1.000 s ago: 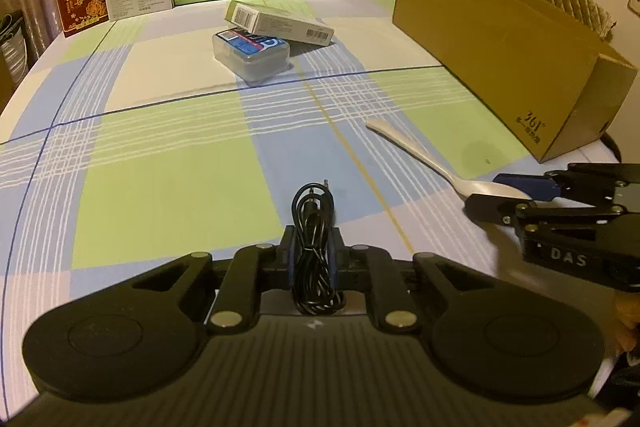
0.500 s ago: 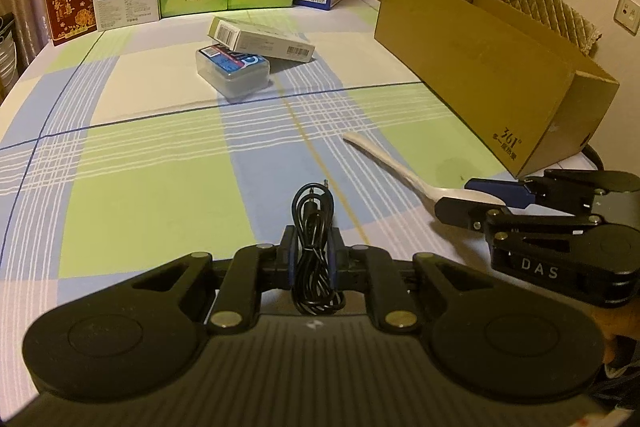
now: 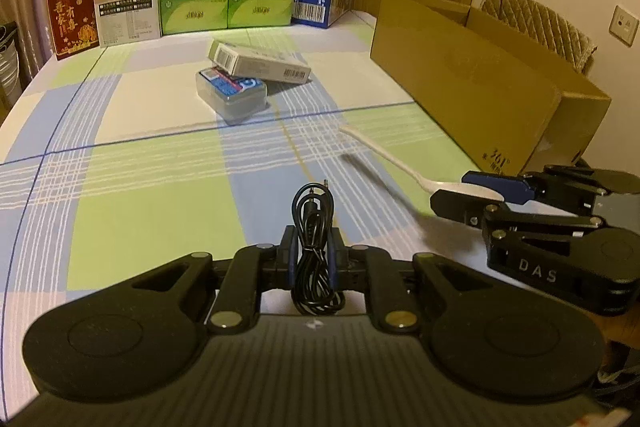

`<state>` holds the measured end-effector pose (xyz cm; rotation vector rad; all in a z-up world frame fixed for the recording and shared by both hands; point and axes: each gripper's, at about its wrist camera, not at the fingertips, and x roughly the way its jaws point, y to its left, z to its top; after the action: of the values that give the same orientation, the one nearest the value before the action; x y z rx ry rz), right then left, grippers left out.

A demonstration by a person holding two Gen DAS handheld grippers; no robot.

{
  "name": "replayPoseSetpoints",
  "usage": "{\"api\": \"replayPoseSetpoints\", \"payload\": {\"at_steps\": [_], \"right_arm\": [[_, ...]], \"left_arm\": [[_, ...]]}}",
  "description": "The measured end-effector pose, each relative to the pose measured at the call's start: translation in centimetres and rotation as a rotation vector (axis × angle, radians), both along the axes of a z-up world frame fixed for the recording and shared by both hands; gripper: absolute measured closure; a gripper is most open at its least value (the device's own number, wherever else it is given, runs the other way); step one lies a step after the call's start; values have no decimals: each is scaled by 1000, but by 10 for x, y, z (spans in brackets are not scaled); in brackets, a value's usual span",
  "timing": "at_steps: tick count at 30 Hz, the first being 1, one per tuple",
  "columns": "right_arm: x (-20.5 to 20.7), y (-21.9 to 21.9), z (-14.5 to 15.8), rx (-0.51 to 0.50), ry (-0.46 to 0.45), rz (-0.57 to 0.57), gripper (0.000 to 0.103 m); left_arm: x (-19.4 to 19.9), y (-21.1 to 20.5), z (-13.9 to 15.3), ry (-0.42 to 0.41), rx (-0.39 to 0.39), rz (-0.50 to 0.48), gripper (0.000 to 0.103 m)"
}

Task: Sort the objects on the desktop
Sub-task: 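Carry the spoon and cable over the cardboard box with both tools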

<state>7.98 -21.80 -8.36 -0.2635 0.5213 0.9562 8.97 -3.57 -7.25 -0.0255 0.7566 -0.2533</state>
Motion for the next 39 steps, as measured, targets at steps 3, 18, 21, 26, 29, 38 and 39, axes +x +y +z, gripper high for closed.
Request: {"api": "replayPoseSetpoints", "payload": {"at_steps": [3, 18, 21, 26, 29, 38, 39], "right_arm": [[-2, -4, 9, 15, -15, -4, 73], [-11, -48, 86, 116, -67, -43, 73], [-12, -60, 100, 135, -80, -54, 73], [-11, -80, 122, 165, -94, -71, 73], [-7, -92, 134, 176, -107, -91, 73], [16, -134, 162, 206, -131, -164, 73], [20, -139, 164, 209, -133, -173, 73]], "left_arm": [[-1, -1, 9, -16, -13, 6, 92], [-30, -17, 61, -39, -74, 80, 92], [-37, -24, 77, -49, -105, 85, 92], [-45, -44, 106, -83, -104, 60, 92], [-47, -59, 122, -103, -95, 35, 92], [-43, -113, 147, -140, -79, -52, 92], [-41, -118, 149, -142, -79, -61, 92]]}}
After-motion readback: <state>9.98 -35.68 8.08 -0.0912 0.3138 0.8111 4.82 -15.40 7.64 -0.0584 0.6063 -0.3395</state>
